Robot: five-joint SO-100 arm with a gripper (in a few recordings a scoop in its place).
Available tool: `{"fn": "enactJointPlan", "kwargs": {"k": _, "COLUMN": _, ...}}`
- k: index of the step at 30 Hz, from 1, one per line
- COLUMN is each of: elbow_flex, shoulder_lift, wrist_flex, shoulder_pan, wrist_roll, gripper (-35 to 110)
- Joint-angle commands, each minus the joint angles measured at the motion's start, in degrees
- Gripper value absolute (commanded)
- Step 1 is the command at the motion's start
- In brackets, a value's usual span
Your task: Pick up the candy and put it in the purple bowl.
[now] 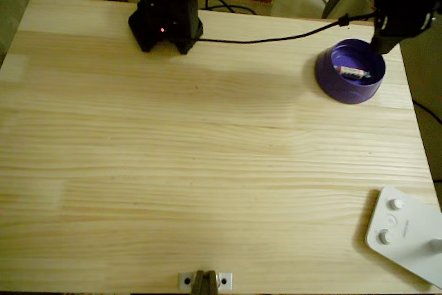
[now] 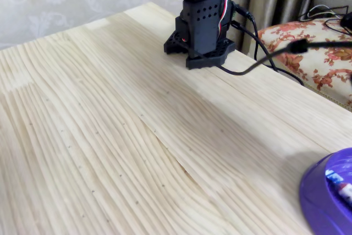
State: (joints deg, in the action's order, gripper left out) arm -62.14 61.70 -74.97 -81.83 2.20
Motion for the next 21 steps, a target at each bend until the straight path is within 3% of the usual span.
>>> {"fn": "enactJointPlan", "kwargs": {"k": 1, "elbow_flex": -1.0, "shoulder_lift": 12.6, "wrist_flex": 0.9, "shoulder_pan": 1.3, "wrist_roll": 0.1, "gripper": 0}}
{"fn": "enactJointPlan", "kwargs": {"k": 10, "elbow_flex": -14.2, "shoulder_lift": 25.0, "wrist_flex": 2.5, "shoulder_pan": 8.8, "wrist_roll": -7.6, "gripper": 0}}
{"fn": "enactJointPlan", "kwargs": {"k": 21, "elbow_flex": -29.4, "shoulder_lift": 40.5, "wrist_flex": 3.8, "shoulder_pan": 24.8, "wrist_roll": -3.9, "gripper": 0}}
